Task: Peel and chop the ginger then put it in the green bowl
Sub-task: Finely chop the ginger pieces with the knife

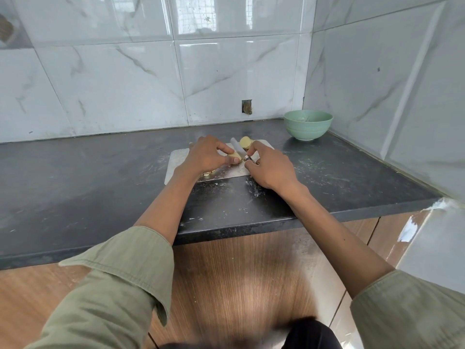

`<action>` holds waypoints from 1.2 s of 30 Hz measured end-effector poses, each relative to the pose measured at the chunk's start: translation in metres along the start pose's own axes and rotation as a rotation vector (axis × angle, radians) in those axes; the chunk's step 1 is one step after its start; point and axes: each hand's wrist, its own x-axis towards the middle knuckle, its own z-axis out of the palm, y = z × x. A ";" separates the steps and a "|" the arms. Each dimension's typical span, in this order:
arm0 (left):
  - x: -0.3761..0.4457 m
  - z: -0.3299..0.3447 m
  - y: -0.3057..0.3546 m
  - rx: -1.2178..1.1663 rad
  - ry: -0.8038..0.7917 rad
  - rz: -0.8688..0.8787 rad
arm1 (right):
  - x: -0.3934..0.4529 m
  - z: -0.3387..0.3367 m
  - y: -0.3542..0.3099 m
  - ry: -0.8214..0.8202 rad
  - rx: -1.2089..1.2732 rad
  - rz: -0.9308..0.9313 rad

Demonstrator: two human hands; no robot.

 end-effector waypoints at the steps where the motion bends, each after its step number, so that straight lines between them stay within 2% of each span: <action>1: 0.000 0.000 0.000 -0.004 0.000 0.000 | 0.000 0.000 0.000 0.002 0.002 -0.003; 16: 0.002 0.003 -0.004 -0.022 0.017 0.008 | 0.000 0.002 -0.005 0.002 -0.071 -0.019; 23: 0.001 0.001 -0.001 0.033 0.050 0.015 | 0.009 0.002 -0.009 -0.065 -0.106 -0.034; 36: -0.002 0.000 0.000 0.061 0.053 0.029 | 0.018 0.007 -0.012 -0.086 -0.069 -0.042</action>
